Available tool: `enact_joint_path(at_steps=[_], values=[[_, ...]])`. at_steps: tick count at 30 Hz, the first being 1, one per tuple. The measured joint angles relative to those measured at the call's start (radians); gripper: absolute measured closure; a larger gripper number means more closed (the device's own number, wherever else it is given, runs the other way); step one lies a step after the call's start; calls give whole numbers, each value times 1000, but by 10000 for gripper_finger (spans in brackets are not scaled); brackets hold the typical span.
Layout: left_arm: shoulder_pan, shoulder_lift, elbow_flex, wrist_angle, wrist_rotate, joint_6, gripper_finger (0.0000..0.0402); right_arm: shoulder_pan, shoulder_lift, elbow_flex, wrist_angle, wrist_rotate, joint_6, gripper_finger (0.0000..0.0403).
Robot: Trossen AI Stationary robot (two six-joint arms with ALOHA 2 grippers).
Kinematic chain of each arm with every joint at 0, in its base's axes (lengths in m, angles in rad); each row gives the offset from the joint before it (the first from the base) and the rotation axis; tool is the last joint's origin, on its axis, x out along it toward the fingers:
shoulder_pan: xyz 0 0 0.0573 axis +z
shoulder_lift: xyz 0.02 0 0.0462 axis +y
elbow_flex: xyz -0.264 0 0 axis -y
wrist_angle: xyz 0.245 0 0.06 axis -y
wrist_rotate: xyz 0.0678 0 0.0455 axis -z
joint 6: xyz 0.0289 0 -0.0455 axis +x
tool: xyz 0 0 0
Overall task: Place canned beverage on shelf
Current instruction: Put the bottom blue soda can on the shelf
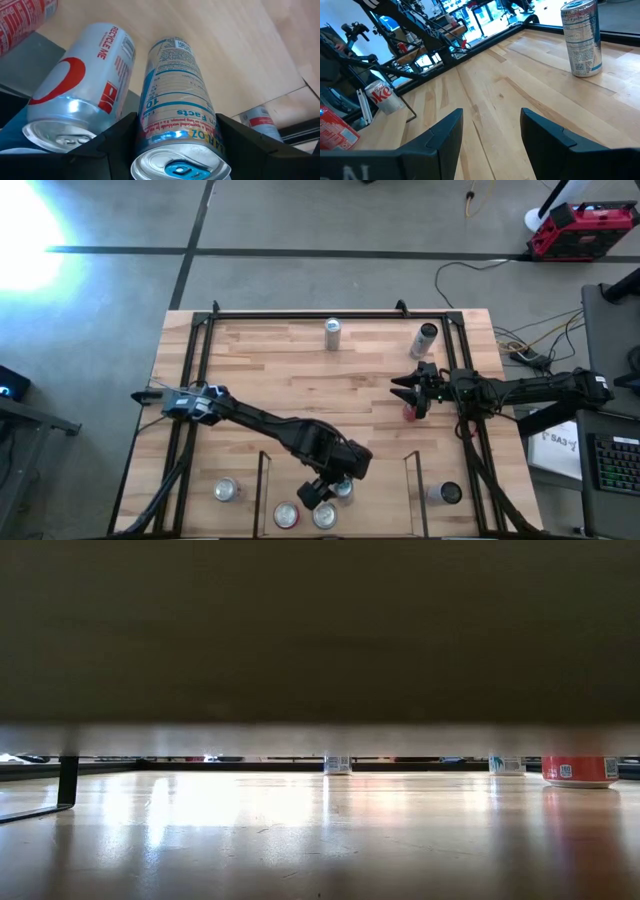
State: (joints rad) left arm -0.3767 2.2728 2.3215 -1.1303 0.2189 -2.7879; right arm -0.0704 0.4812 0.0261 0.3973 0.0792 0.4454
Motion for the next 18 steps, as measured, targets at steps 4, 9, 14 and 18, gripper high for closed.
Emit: enact_joint_path(at_steps=[4, 9, 14, 18], values=[[-1, 19, 0, -6, -4, 4, 175, 0, 0, 0, 0, 0, 0, 220], [-3, 30, 5, 7, -4, 14, 175, 0, 0, 0, 0, 0, 0, 220], [-4, 30, 6, -1, -4, 19, 175, 0, 0, 0, 0, 0, 0, 220], [-4, 31, 10, -13, -4, 34, 175, 0, 0, 0, 0, 0, 0, 220]])
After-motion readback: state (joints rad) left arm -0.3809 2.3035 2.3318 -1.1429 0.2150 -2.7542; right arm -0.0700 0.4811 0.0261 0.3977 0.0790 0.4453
